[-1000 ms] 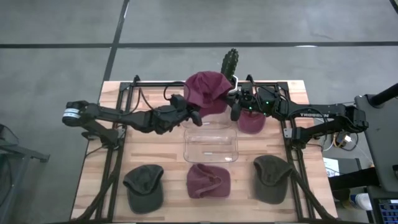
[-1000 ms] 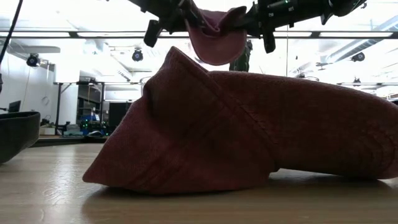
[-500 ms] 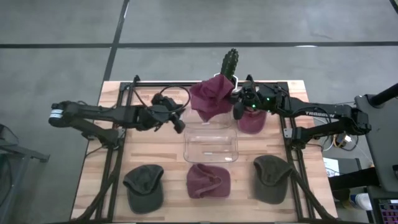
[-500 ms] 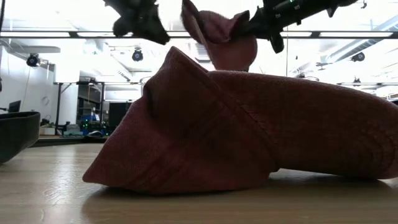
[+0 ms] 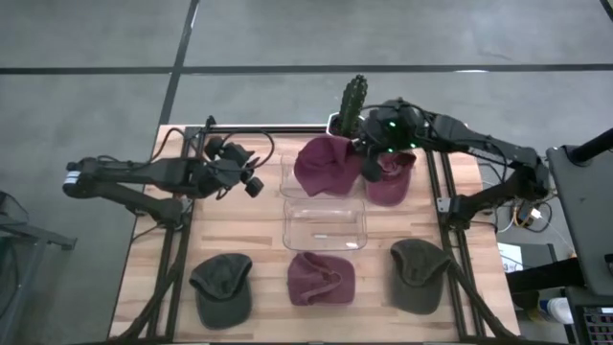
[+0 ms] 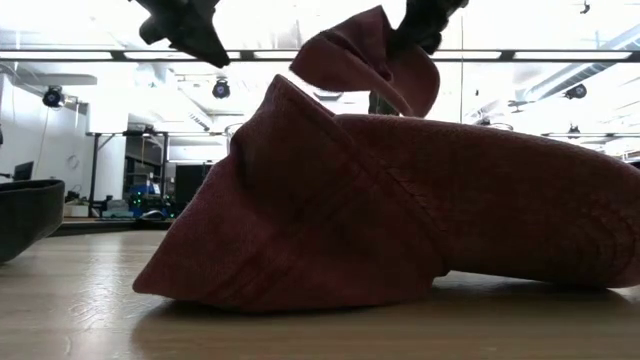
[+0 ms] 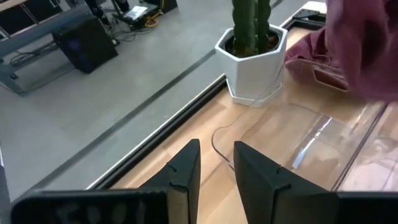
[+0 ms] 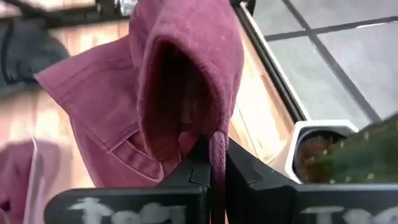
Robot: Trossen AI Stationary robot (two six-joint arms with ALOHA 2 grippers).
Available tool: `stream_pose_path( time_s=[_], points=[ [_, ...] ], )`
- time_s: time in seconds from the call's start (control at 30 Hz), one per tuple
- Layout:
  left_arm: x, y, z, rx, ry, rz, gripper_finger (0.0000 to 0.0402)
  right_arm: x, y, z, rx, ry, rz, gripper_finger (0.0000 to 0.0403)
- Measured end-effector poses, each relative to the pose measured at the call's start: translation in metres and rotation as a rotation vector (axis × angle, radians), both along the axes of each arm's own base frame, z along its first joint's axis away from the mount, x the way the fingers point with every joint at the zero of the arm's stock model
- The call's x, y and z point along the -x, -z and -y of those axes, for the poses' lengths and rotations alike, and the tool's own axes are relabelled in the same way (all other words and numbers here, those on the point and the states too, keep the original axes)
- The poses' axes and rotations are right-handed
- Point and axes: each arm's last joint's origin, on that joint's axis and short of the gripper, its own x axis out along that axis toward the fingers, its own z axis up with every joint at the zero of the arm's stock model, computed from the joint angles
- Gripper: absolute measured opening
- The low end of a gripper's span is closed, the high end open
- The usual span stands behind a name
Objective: Pick & Place hat
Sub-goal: Put the top left red cap into the top transparent bin
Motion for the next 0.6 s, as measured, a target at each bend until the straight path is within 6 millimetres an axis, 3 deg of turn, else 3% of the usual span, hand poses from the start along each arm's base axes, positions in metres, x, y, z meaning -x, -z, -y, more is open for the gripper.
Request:
stream_pose_path(
  time_s=[0.23, 0.6],
  points=[
    [0.003, 0.001, 0.000, 0.003, -0.001, -0.015, 0.0090, -0.037, -0.006, 0.012, 0.047, -0.158, -0.147, 0.0010],
    [0.006, 0.005, 0.000, 0.035, -0.024, -0.035, 0.0090, -0.091, 0.020, 0.034, 0.089, -0.143, -0.335, 0.0012]
  ],
)
